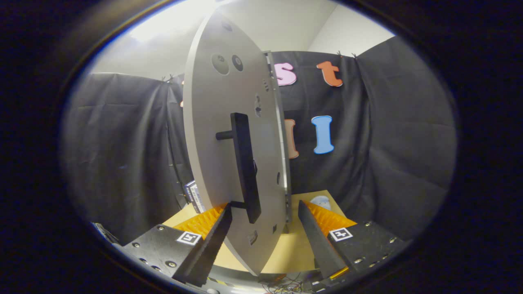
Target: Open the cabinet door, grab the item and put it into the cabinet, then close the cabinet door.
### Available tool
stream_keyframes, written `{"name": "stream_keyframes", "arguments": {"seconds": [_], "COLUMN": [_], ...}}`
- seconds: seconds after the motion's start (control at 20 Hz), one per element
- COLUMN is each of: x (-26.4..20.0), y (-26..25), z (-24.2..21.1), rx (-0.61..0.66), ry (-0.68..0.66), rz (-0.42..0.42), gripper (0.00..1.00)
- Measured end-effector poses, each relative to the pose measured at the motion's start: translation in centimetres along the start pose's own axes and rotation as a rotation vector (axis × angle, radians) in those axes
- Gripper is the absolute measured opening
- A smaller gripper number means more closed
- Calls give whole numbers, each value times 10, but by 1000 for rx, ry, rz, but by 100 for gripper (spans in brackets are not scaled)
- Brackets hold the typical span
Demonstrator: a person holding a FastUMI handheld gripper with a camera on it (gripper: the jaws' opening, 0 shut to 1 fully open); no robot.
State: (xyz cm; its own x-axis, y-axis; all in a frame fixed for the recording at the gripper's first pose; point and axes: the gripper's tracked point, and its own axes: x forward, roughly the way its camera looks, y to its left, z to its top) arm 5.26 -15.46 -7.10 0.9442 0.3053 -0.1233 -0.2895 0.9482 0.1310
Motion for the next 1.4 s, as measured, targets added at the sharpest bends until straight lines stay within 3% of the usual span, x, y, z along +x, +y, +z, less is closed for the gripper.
{"name": "stream_keyframes", "arguments": {"seconds": [0.2,0.6,1.1,1.4], "x": [16,63,178,218], "y": [26,93,179,208], "z": [-1,-8,-4,0], "rx": [-44,-2,-31,-83], "ry": [2,32,8,-14], "rz": [5,84,68,18], "gripper": [98,98,100,100]}}
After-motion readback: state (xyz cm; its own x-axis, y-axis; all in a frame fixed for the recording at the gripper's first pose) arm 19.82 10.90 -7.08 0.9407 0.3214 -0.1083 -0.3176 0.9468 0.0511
